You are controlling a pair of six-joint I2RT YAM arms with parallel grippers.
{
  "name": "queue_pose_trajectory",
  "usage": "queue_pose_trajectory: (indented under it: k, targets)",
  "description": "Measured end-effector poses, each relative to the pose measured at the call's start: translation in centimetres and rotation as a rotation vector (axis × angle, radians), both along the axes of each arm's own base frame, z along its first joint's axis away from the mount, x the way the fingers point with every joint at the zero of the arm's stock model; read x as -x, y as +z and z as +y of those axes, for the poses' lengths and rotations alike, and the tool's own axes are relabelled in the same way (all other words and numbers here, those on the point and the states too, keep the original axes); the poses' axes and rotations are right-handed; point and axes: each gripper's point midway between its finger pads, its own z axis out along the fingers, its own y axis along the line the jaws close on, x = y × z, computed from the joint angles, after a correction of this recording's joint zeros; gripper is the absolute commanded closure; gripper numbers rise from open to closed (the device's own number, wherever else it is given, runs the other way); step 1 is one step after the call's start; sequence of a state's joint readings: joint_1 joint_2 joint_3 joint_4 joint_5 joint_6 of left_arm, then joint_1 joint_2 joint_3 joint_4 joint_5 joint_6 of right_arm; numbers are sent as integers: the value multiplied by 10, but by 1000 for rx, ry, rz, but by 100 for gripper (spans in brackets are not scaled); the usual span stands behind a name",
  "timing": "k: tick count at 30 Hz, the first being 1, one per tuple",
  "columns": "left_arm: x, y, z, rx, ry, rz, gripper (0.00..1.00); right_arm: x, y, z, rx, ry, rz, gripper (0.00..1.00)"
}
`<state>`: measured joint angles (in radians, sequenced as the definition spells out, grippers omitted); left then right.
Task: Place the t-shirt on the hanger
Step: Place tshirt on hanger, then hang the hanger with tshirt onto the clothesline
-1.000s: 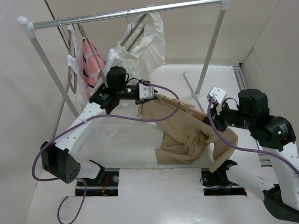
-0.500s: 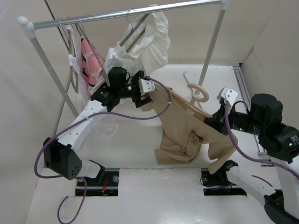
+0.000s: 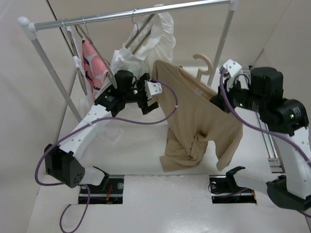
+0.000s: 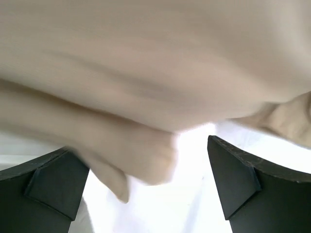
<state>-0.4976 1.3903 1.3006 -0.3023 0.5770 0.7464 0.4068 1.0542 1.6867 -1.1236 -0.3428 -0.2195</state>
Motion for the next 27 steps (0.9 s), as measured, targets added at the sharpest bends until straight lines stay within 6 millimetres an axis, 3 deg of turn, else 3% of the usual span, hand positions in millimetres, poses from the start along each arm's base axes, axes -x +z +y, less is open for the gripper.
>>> queue_pose_trajectory:
  k: [5, 9, 13, 21, 27]
  targets:
    - [29, 25, 1, 82, -64, -58, 0, -58, 35, 0, 36, -118, -50, 100]
    - [51, 47, 6, 145, -90, -119, 0, -92, 48, -6, 59, -203, -85, 100]
    - [59, 55, 3, 179, -105, -133, 0, -109, 58, -13, 68, -272, -129, 100]
    - [58, 38, 4, 174, -78, -81, 0, -129, 102, -37, 27, -428, -271, 100]
    - [56, 33, 5, 174, -62, -72, 0, -149, 119, -46, -9, -505, -330, 100]
